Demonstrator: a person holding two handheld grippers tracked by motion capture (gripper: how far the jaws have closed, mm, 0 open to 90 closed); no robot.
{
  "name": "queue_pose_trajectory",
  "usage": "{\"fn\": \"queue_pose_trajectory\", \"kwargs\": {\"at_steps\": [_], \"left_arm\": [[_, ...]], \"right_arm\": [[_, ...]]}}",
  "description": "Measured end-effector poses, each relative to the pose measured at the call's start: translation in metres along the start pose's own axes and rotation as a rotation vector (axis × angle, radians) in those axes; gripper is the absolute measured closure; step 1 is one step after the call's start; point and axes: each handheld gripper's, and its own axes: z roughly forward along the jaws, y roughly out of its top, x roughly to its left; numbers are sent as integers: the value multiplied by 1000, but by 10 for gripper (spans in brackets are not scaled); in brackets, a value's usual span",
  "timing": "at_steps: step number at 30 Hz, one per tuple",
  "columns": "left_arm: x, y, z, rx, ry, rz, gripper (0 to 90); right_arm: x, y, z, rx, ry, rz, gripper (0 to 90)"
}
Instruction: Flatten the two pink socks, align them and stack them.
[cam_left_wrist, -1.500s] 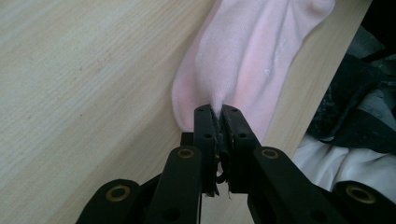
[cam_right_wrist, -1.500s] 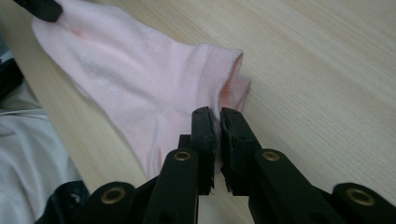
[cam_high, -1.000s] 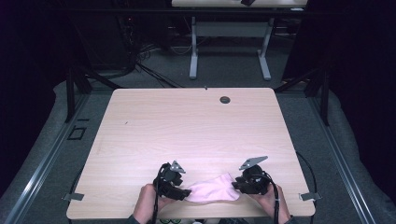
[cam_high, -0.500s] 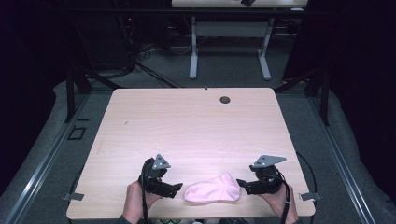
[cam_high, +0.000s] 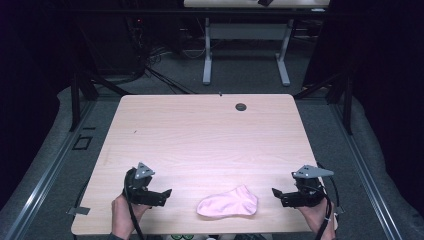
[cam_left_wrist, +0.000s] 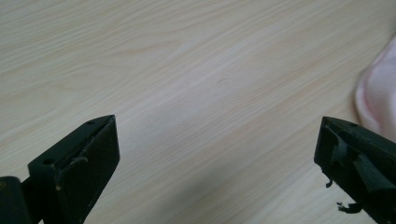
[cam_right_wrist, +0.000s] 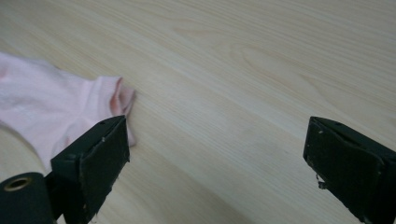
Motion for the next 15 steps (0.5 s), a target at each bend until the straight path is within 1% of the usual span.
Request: {"fn": "queue_pose_trajectory", "kwargs": {"at_steps": [1,2,3,4,5,6,7,8,9,10,11,12,13,14,15], "left_arm": [[4,-2,0,2,7,-8,1],[10,-6,0,-2,22,-25,1],[13,-8,0,0,32,-36,1],[19,-12,1,3,37,-49,1],[23,-14,2,0,47,-53,0],[32,-21,4,0,62,-79,0],[36,-25,6,-2,71,-90,0],[40,-28,8,1,77,-99,0],[40,-28,8,1,77,-99,0],[46,-32,11,8,89,-114,0],[46,-32,11,8,89,-114,0],[49,-36,13,2,100,-126,0],[51,-38,15,1,109,-131,0],[53,-39,16,1,111,-135,0],[55,-41,17,-3,113,-143,0]], "right_arm": [[-3,-3,-1,-11,-13,17,58],[-6,-4,-1,-4,-20,12,54],[-9,-6,-1,-12,-31,29,50],[-11,-8,-1,-15,-36,33,50],[-15,-11,-1,-9,-52,38,47],[-18,-13,0,-7,-59,43,37],[-25,-19,2,-10,-78,72,29],[-29,-22,3,-1,-84,80,17],[-29,-22,3,-1,-84,80,17],[-36,-27,7,13,-100,96,4],[-36,-27,7,13,-100,96,4],[-41,-33,12,20,-114,116,0],[-41,-33,12,20,-114,116,0],[-44,-36,15,29,-119,122,0],[-48,-41,19,40,-133,132,0]]}}
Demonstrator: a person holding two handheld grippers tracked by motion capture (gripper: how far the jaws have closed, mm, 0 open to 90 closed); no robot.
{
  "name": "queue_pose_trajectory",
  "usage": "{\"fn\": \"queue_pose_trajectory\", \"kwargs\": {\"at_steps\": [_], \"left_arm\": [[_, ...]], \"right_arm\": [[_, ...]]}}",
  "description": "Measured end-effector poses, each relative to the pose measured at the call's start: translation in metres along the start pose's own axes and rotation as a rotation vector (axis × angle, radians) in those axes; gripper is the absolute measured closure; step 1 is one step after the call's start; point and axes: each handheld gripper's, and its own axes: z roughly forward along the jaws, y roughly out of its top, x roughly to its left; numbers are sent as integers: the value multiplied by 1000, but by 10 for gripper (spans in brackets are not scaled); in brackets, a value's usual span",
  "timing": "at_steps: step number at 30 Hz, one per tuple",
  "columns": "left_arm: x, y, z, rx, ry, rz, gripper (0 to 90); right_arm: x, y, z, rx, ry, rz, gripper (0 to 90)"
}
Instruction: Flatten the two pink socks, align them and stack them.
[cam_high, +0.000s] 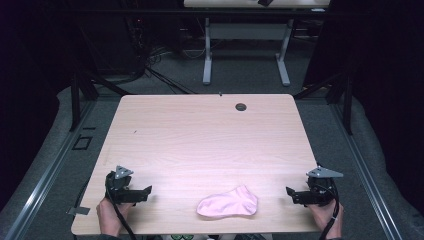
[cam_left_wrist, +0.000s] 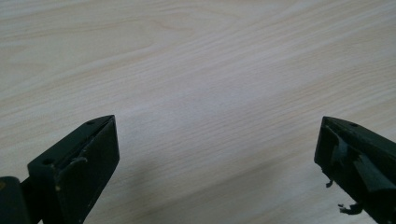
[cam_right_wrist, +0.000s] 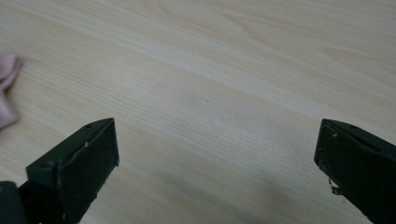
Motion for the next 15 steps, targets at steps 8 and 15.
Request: {"fn": "queue_pose_trajectory", "kwargs": {"at_steps": [8,15], "left_arm": [[7,-7,9,-7,20,-8,0],[10,-15,13,-42,52,-13,0]], "right_arm": [[-7,-10,15,27,-22,-2,0],[-6,-11,19,21,-42,-11,0]]}}
